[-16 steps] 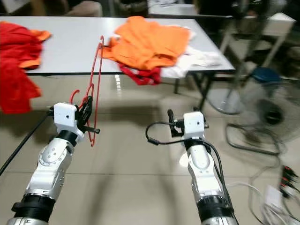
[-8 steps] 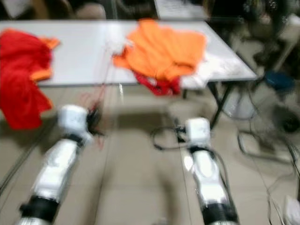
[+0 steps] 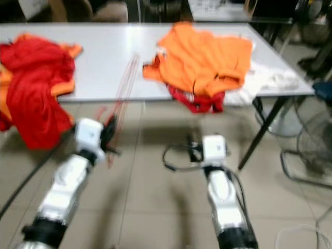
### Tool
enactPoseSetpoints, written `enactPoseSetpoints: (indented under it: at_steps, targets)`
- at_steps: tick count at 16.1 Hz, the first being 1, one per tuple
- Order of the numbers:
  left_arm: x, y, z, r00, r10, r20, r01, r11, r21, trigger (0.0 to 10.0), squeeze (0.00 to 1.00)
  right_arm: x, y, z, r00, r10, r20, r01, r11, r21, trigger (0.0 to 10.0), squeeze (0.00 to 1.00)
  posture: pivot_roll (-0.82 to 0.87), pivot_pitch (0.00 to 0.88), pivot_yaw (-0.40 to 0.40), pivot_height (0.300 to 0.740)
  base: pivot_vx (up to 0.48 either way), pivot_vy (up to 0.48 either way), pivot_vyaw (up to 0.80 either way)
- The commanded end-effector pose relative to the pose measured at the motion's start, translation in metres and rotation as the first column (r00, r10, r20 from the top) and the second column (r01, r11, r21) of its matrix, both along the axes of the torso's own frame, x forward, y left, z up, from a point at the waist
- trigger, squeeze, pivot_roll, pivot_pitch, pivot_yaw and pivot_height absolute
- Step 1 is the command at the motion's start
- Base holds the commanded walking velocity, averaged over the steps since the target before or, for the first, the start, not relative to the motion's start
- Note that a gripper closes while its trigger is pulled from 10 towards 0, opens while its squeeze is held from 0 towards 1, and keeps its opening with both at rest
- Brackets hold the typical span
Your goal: Hang hanger
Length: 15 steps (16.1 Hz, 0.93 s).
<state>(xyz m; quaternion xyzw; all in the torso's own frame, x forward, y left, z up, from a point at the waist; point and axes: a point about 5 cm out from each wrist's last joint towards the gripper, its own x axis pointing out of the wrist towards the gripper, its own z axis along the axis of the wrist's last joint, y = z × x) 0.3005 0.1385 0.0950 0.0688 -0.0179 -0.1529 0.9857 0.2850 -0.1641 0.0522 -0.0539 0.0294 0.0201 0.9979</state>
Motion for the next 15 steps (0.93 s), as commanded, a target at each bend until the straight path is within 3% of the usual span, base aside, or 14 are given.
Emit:
enactPoseSetpoints:
  at_steps: [1, 3, 15]
  targets:
    - [0.0015, 0.0065, 0.0027, 1.000, 0.022, 0.009, -0.022, 1.000, 0.012, 10.0, 0.00, 0.0004, 0.0029, -0.0010, 1.000, 0.009, -0.006, -0.009, 1.000, 0.010, 10.0, 0.00, -0.01, 0.000, 0.011, 0.740, 0.000, 0.000, 0.00]
    - [0.0019, 0.0083, 0.0019, 0.999, 0.035, 0.005, -0.036, 0.999, 0.010, 10.0, 0.00, 0.0009, 0.0036, -0.0019, 1.000, 0.015, -0.013, -0.015, 1.000, 0.008, 10.0, 0.00, -0.01, 0.000, 0.007, 0.740, 0.000, 0.000, 0.00]
    - [0.0027, 0.0091, -0.0011, 0.998, 0.068, 0.000, -0.068, 0.997, 0.025, 10.0, 0.00, 0.0023, 0.0057, -0.0056, 0.998, 0.053, -0.032, -0.053, 0.999, 0.002, 10.0, 0.00, -0.01, 0.000, -0.004, 0.740, 0.000, -0.462, 0.00]
